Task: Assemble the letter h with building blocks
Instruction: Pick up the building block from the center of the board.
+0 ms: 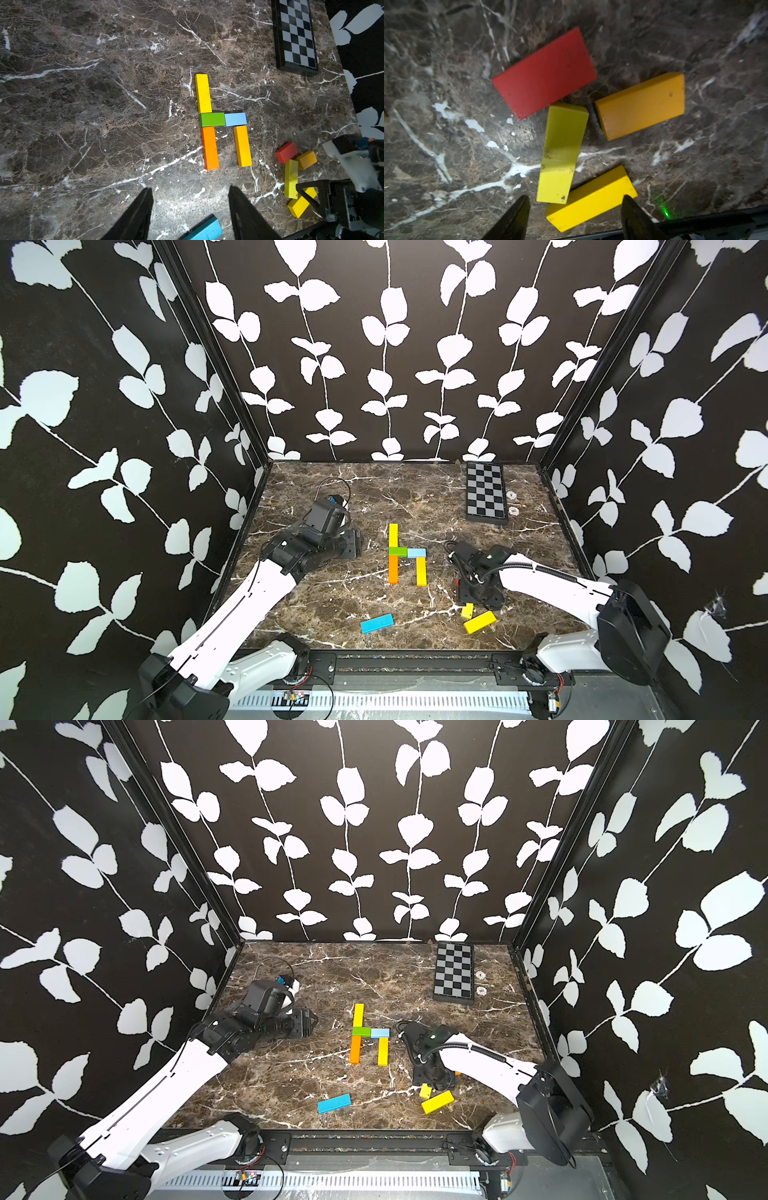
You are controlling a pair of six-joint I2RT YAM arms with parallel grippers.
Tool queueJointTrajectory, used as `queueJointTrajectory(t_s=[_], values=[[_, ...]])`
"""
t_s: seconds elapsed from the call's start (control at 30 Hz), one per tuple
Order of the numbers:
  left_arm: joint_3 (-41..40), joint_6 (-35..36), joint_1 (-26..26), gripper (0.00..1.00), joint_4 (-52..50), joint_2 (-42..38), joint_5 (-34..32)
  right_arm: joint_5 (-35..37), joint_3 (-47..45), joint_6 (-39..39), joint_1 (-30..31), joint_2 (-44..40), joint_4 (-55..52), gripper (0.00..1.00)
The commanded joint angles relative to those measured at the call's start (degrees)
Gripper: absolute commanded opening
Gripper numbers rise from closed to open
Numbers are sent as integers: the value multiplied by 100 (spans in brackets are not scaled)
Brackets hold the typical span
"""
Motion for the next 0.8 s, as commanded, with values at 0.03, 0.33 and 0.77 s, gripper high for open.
queueJointTrajectory(t_s=[0.03,0.33,0.77], values=[[-137,-18,19,61,59,31,42,-264,-78,86,-37,174,623,65],[-233,-63,19,60,159,125,81,-302,-320,218,-133,675,867,53],[-327,-71,20,59,219,183,80,-89,210,-483,-220,117,-92,21]])
